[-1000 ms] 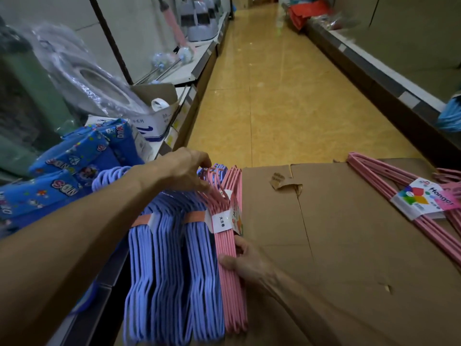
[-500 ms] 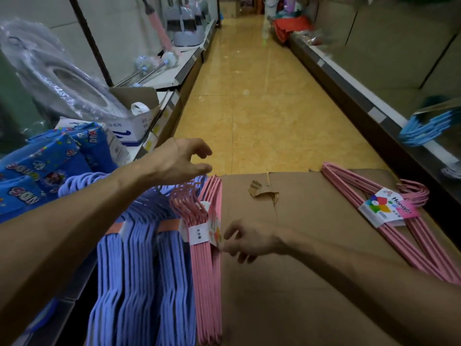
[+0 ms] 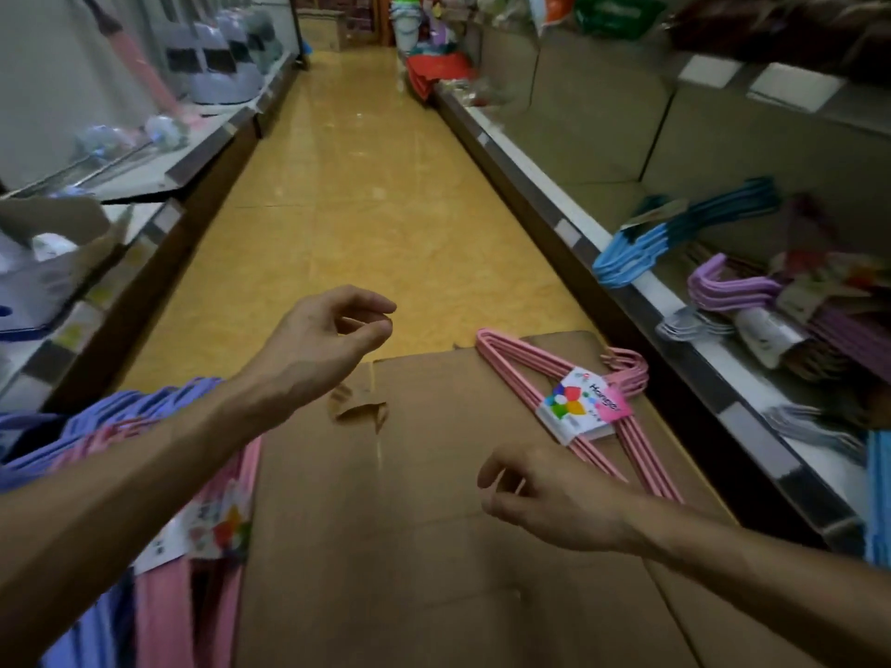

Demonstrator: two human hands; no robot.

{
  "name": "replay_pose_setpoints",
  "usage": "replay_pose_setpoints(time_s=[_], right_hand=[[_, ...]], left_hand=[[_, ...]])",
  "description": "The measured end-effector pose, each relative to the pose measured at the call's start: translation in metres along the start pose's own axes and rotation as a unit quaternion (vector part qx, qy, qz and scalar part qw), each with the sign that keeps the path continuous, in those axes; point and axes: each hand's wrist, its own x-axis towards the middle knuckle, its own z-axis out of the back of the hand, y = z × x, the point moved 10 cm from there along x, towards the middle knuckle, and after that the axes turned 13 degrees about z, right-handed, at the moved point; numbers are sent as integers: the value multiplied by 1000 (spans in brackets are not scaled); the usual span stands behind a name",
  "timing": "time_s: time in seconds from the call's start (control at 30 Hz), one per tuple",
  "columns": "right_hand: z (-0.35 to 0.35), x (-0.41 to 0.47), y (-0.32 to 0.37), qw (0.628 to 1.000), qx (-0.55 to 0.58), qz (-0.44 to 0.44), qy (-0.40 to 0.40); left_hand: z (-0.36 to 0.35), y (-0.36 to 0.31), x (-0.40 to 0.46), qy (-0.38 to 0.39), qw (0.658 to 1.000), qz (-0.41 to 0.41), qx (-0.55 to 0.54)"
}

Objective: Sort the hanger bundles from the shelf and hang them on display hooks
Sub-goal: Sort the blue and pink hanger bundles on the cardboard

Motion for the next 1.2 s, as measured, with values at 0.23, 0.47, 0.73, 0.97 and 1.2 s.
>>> replay_pose_setpoints(time_s=[0.23,0.47,0.73,0.97,1.2], right_hand=[[59,-31,-110,971,59,-64,-223],[88,-64,-216,908,-20,-245,-339],[57,-53,-264,924,0,-314,-218],[36,-47,-253,874,340,-283,-202],[28,-39,-201,819,495,-192,-217]], left_hand=[[-84,-24,-1,77,995,6,-63],[-155,-41,12,84,990,26,-111],[-202,-29,15,129,987,42,-90],[-195,-17,17,135,988,55,-42],[-180,-35,14,132,991,37,-3]])
